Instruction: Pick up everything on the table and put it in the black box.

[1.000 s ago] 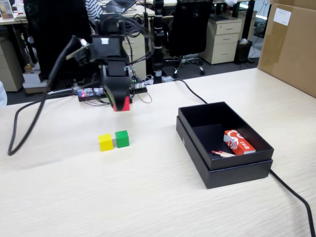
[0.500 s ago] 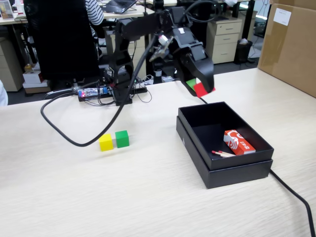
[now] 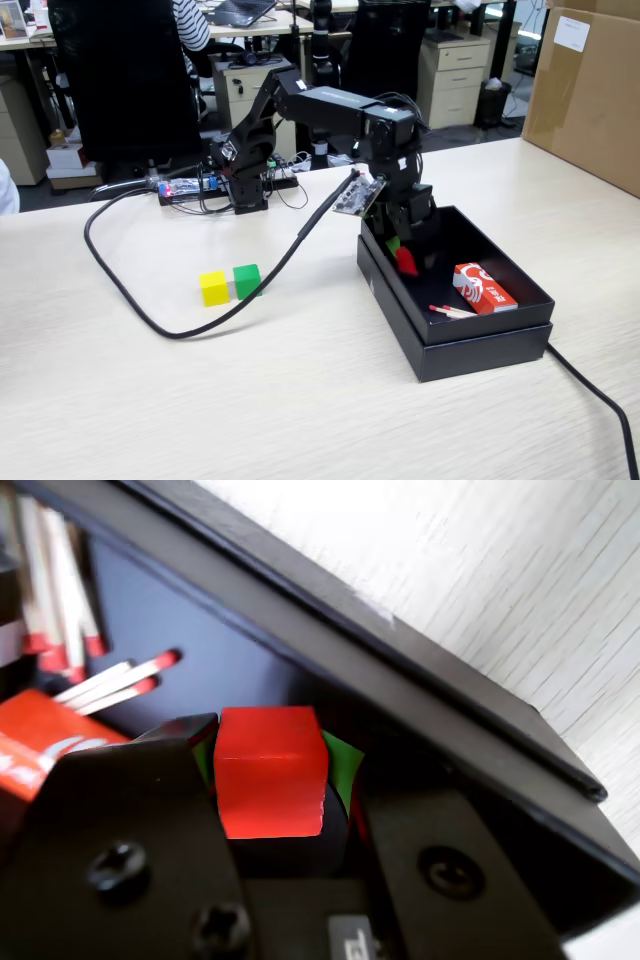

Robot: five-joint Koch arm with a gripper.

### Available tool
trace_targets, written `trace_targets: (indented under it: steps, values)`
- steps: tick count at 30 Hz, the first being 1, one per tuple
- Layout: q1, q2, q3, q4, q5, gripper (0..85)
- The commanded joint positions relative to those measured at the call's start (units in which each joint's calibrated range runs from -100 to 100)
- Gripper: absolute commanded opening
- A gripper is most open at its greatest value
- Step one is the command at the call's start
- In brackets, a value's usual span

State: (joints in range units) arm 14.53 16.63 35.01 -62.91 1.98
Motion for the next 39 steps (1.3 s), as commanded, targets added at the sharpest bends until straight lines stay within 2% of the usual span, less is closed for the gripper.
trace_targets:
  steps: [1, 3, 4, 13, 22, 26, 31, 39]
  values:
    - [0.10, -0.28, 4.16, -0.29, 0.29, 1.1]
    - [0.00, 0.98, 4.07, -0.29, 0.29, 2.3]
    - [0.00, 1.55, 3.16, -0.29, 0.29, 15.0]
    - [0.29, -5.79, 2.62, -0.29, 0.29, 38.8]
    - [-2.59, -34.71, 1.98, -0.29, -0.05, 39.4]
    - [-5.57, -43.77, -1.92, -0.29, -1.81, 39.5]
    - [-9.82, -54.10, -14.97, -0.29, -4.40, 46.3]
    - [-17.73, -65.57, -36.19, -0.29, -8.01, 46.4]
